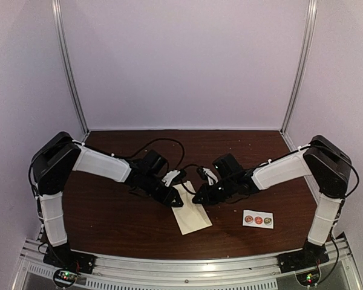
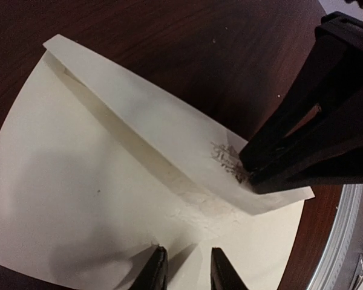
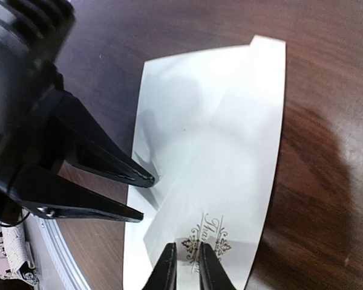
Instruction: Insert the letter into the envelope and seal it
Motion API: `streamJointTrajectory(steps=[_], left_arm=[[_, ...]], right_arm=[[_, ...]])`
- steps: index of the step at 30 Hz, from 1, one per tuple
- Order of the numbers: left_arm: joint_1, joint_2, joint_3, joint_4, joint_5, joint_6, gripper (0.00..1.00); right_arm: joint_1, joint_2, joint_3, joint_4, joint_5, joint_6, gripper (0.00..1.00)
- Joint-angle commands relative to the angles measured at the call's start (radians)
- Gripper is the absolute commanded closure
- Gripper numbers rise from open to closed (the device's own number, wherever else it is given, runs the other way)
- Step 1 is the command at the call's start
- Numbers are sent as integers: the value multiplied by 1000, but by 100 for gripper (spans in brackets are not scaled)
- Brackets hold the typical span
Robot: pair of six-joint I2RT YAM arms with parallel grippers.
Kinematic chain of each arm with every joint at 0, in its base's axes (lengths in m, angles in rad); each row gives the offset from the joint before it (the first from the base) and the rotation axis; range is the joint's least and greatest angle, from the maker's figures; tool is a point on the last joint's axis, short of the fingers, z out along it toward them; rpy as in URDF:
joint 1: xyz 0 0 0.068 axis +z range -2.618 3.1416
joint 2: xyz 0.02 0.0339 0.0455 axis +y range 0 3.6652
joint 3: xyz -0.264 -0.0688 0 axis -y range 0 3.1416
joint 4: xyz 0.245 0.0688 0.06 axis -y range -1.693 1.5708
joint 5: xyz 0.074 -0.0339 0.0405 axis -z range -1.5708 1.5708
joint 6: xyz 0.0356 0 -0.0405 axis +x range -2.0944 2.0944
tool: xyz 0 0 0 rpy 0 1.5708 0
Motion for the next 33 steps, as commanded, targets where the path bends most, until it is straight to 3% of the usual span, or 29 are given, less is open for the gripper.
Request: streamJointTrajectory(steps=[1,14,19,33], left_arm=[[-8,40,-8,-14,-13,-28,73],[-71,-95,-119,28,-36,-136,74],[-67,-163,-75,7,-89,-126,73],[-38,33,112,5,-130,-38,75]], right_arm=[[24,58,21,32,-32,25,86],[52,132,22,57,-44,37,89],[53,105,22,50,-54,26,89],[71,12,-9,46,-40,40,89]])
